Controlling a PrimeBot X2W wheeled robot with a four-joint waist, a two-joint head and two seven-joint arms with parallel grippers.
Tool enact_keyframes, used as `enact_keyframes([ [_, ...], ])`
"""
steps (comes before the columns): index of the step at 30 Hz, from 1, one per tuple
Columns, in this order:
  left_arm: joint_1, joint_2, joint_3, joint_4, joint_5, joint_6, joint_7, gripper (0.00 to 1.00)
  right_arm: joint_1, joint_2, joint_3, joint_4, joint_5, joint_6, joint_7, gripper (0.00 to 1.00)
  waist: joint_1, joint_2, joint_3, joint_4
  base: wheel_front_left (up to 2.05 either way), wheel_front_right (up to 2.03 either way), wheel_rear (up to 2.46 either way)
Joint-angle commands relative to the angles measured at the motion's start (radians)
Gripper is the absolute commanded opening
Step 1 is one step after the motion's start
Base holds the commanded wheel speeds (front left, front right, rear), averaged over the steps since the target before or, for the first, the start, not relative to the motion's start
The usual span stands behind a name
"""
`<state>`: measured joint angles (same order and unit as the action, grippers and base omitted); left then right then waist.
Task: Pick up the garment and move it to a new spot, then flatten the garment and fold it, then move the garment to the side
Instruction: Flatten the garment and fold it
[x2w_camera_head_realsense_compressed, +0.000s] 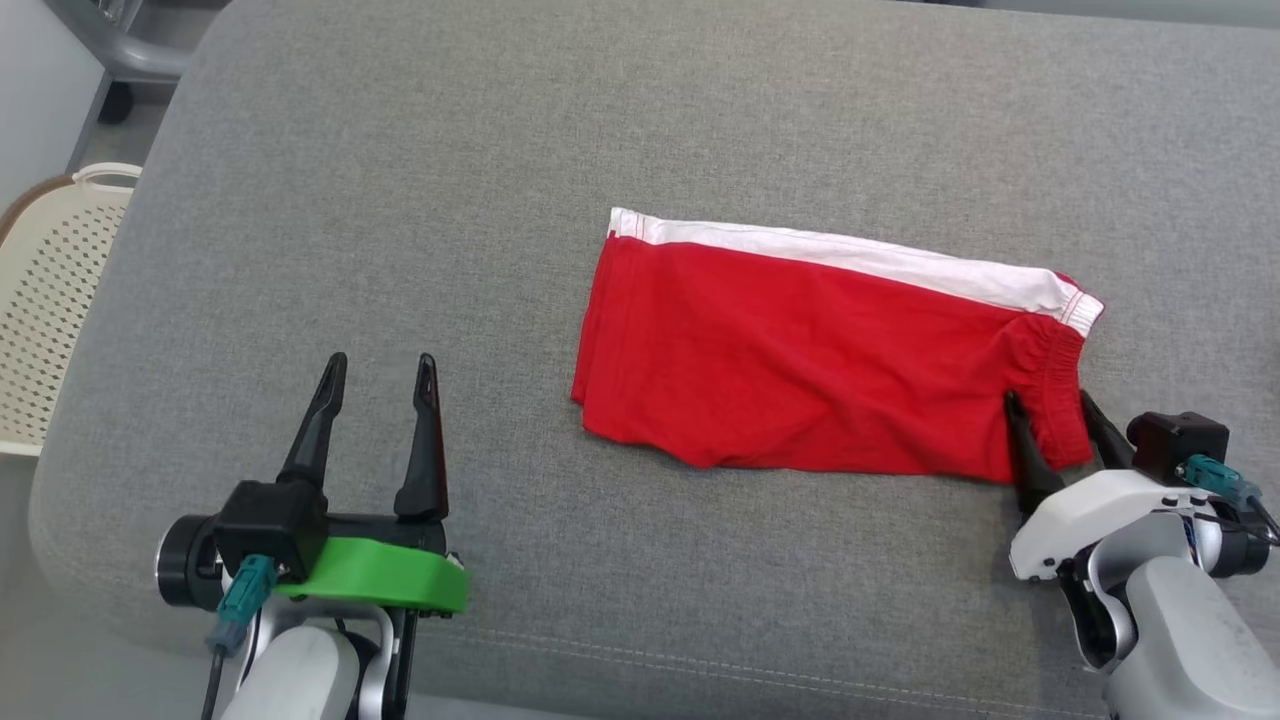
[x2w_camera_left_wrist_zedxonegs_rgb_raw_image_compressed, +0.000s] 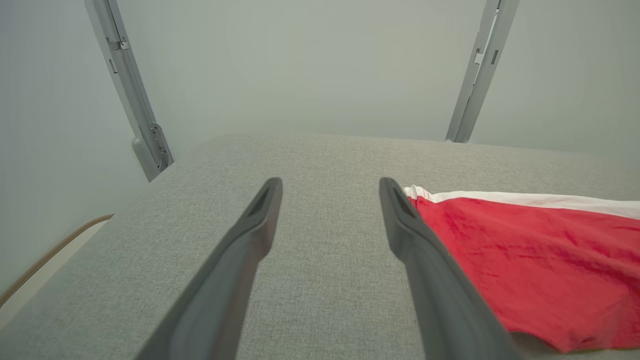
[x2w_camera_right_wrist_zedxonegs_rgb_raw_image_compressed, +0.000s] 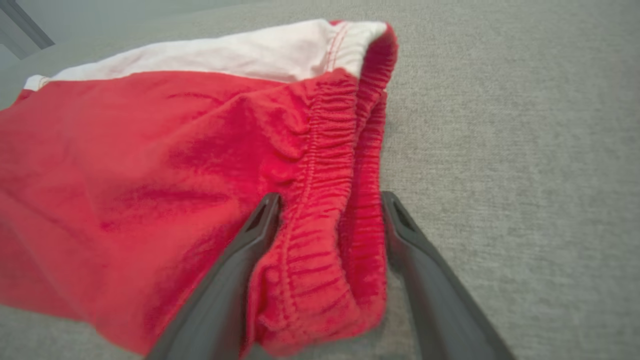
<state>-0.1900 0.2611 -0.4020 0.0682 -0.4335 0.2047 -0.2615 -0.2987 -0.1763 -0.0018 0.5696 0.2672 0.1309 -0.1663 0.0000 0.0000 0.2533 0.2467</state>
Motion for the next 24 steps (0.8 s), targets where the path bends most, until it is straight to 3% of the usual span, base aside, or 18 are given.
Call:
enact_keyframes([
  [1,-0.016,-0.012,0.006,0.001,0.012,-0.011,-0.004,1.00,-0.019,0.005,0.013,0.024,0.016,0.000,-0.013,0.61,0.0000,0.0000,0.019,-0.007,0.00,0.00,0.00],
  [2,-0.019,-0.013,0.008,0.004,0.018,-0.014,-0.004,1.00,-0.024,0.008,0.021,0.035,0.023,0.000,-0.021,0.00,0.0000,0.0000,0.021,-0.010,0.00,0.00,0.00],
  [9,-0.028,-0.029,0.026,0.016,0.046,-0.037,-0.003,1.00,-0.027,-0.001,0.019,0.047,0.068,-0.002,-0.075,0.00,0.0000,0.0000,0.027,-0.042,0.00,0.00,0.00],
  [18,-0.033,-0.036,0.038,0.029,0.068,-0.058,-0.003,1.00,0.057,-0.031,-0.095,0.003,0.076,-0.002,-0.091,0.00,0.0000,0.0000,0.025,-0.101,0.00,0.00,0.00],
  [24,-0.041,-0.036,0.042,0.035,0.077,-0.069,-0.003,1.00,0.012,0.010,-0.015,-0.127,0.093,-0.001,-0.065,0.00,0.0000,0.0000,0.025,-0.144,0.00,0.00,0.00],
])
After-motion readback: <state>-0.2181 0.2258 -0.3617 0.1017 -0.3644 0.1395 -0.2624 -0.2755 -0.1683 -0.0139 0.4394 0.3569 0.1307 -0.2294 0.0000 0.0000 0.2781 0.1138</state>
